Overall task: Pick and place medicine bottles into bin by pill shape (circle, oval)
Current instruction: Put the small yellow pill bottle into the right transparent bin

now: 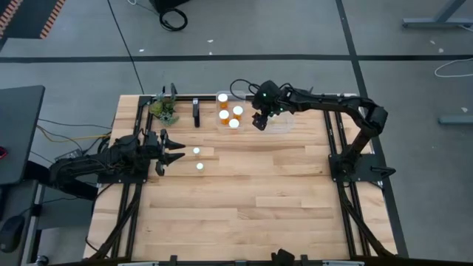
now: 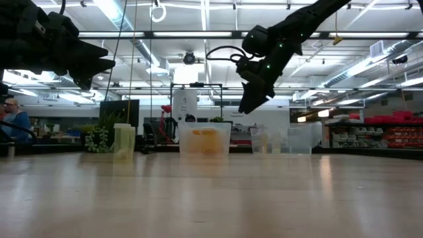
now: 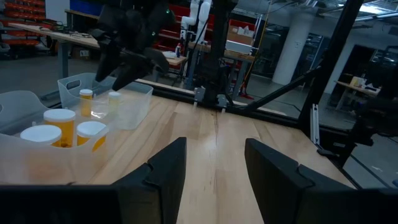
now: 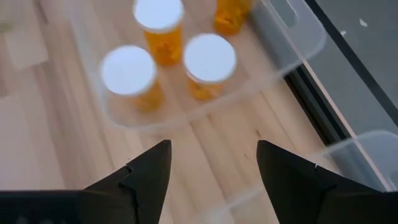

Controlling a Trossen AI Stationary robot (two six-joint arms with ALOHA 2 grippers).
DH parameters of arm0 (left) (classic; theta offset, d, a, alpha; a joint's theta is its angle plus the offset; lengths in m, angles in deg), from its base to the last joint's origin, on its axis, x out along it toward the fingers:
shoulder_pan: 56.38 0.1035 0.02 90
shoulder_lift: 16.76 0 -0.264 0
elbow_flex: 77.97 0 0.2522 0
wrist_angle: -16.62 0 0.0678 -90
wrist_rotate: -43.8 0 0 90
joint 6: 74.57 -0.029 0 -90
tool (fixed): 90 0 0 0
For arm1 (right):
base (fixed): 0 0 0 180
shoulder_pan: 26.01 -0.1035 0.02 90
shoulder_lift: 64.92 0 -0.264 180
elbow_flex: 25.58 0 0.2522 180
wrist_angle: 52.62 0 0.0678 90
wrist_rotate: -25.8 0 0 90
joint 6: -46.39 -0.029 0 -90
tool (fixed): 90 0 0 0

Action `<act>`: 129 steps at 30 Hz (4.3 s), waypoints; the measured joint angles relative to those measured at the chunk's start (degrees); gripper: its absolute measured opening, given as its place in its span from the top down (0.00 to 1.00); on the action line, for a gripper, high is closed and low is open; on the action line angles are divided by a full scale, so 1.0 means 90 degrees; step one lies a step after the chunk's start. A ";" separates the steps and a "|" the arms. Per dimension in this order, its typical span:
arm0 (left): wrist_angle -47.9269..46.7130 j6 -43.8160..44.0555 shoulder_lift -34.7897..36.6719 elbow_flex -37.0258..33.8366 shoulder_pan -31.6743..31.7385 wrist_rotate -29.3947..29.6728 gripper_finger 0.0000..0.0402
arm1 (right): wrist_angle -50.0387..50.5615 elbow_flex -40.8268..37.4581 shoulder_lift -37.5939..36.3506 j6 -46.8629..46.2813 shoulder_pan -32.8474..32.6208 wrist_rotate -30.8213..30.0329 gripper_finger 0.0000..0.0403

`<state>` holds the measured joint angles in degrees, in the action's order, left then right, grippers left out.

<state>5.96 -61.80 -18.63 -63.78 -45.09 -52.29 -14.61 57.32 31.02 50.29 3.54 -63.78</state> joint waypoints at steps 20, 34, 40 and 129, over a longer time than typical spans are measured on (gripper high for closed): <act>0.0002 0.0000 0.0000 -0.0002 0.0000 -0.0002 0.57 | -0.0306 0.0207 0.0000 -0.0250 -0.0736 0.0000 0.39; 0.0002 0.0000 0.0000 -0.0002 0.0000 -0.0002 0.57 | 0.0492 0.1464 0.0000 -0.0027 -0.1053 -0.0005 0.41; 0.0002 0.0002 0.0002 -0.0002 0.0000 0.0000 0.57 | 0.0550 0.1645 0.0000 0.0020 -0.1145 -0.0002 0.41; 0.0000 0.0002 0.0002 -0.0001 0.0000 0.0000 0.57 | 0.0273 0.3208 0.2420 0.0175 -0.2732 0.0668 0.41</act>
<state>5.95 -61.78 -18.61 -63.80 -45.09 -52.29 -12.15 86.20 52.80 51.87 -21.05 -57.76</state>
